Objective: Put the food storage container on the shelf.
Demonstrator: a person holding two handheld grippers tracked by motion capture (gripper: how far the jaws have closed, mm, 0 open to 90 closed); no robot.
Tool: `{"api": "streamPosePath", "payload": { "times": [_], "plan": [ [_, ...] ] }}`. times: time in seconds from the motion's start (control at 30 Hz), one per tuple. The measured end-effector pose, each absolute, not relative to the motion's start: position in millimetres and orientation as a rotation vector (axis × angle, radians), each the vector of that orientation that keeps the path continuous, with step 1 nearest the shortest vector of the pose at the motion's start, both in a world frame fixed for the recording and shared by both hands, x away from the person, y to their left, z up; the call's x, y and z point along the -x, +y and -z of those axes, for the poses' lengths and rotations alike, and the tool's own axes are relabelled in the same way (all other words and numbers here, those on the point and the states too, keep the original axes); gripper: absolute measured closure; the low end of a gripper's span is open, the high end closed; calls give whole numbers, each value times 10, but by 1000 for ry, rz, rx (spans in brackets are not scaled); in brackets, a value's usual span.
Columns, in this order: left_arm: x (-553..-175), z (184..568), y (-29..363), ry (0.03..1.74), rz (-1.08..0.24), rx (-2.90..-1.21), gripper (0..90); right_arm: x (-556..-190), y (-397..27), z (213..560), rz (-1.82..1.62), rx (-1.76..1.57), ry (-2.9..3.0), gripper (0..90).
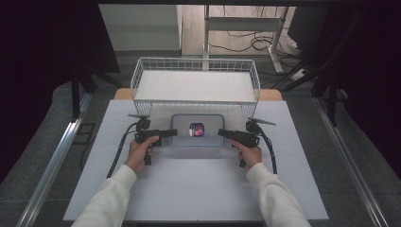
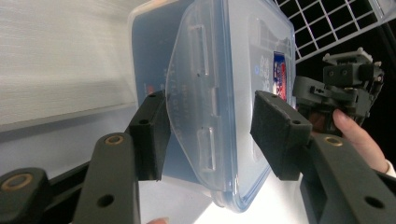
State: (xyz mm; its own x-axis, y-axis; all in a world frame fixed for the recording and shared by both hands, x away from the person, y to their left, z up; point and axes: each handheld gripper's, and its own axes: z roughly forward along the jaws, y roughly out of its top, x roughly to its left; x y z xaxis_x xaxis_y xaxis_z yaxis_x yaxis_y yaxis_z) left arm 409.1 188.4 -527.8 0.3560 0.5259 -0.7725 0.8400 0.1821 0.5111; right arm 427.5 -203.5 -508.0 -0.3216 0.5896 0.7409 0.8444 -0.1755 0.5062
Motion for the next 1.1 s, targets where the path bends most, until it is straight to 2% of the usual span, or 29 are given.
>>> {"api": "streamPosePath", "payload": {
  "times": [0.23,0.3,0.47,0.63,0.83,0.93,1.1],
  "plan": [
    [-4089,5284,1879,1303,335,-1475,469,-4278,-2024,5091,1511,1680,-1813,505],
    [-4078,5273,1862,1284,312,-1500,443,-4269,-2016,5083,1513,1689,-1823,496],
    [-3964,5174,1813,1283,190,-1574,358,-4188,-1970,5018,1501,1685,-1903,346],
    [-3768,5034,1899,1279,103,-1568,307,-4006,-2060,4928,1578,1704,-1987,340],
    [-3488,4929,1922,1215,38,-1642,296,-3870,-2136,4851,1624,1688,-2079,363],
    [-3220,4905,1947,1168,-10,-1689,297,-3723,-2113,4789,1604,1596,-2290,405],
    [-3003,4874,1965,1138,-31,-1724,303,-3444,-1991,4726,1576,1391,-2605,519]
  ]
}}
